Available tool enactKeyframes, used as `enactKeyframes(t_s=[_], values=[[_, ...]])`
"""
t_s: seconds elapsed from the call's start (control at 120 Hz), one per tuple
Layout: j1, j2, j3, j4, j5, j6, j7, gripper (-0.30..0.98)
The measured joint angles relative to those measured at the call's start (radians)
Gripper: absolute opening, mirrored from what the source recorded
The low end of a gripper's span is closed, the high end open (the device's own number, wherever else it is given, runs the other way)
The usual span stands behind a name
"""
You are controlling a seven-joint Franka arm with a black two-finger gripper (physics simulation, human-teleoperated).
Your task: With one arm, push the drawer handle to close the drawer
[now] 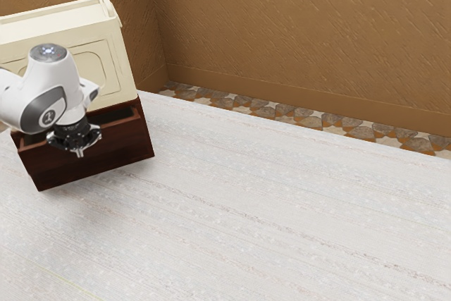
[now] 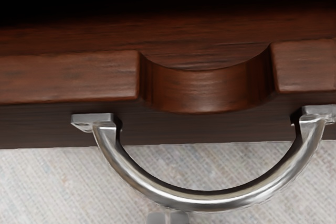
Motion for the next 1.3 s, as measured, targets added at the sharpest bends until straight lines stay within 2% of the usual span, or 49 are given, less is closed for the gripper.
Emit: enactKeyframes(t_s=[1.15,1.3], values=[[0.067,0.196,-0.001,0.229,0.000,-0.043,0.271,-0.10],[0.069,0.190,-0.005,0.227,-0.005,-0.052,0.294,-0.10]])
